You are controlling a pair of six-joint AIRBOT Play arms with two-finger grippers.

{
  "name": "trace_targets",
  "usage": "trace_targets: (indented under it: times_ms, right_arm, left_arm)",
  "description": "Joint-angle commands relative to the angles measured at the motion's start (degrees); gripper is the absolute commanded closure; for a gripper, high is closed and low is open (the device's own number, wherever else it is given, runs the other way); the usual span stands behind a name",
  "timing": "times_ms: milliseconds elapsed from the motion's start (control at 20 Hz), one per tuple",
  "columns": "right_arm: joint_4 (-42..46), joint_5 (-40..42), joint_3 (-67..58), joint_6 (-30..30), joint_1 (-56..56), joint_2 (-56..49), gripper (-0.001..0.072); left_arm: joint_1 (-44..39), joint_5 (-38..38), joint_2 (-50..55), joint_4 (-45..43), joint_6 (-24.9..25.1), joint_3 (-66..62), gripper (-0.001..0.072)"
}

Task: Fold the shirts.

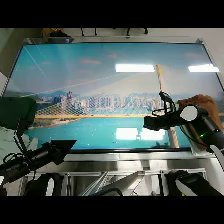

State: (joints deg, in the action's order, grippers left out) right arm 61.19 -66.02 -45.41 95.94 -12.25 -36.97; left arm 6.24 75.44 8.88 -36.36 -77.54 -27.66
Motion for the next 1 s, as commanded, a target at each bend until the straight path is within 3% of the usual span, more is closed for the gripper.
trace_targets:
  times_ms: [0, 150, 250, 450, 500, 550, 600, 950]
  right_arm:
    - [0.0, 0.0, 0.0, 0.0, 0.0, 0.0, 0.0692]
    - [0.0, 0.0, 0.0, 0.0, 0.0, 0.0, 0.0692]
    - [0.0, 0.0, 0.0, 0.0, 0.0, 0.0, 0.0692]
    - [0.0, 0.0, 0.0, 0.0, 0.0, 0.0, 0.0692]
    - [0.0, 0.0, 0.0, 0.0, 0.0, 0.0, 0.0692]
    - [0.0, 0.0, 0.0, 0.0, 0.0, 0.0, 0.0692]
    - [0.0, 0.0, 0.0, 0.0, 0.0, 0.1, 0.0692]
    - [0.0, 0.0, 0.0, 0.0, 0.0, 0.0, 0.0692]
  left_arm:
    - [0.0, -0.6, -0.1, -0.1, 0.0, 0.0, 0.0693]
    - [0.0, -0.9, -0.1, -0.2, 0.1, 0.0, 0.0693]
    - [0.0, -3.1, 0.4, -5.7, -0.5, -1.3, 0.0694]
    - [1.1, -6.3, 11.3, -36.4, -4.2, -14.8, 0.069]
    - [2.2, -8.0, 15.2, -42.5, -4.2, -18.5, 0.0543]
    - [3.5, -10.3, 18.9, -46.5, -4.6, -21.2, 0.0055]
    - [5.4, -12.8, 23.3, -49.4, -6.3, -23.4, 0.0003]
    - [21.7, -23.2, 59.4, -51.0, -6.5, -32.1, 0.0003]
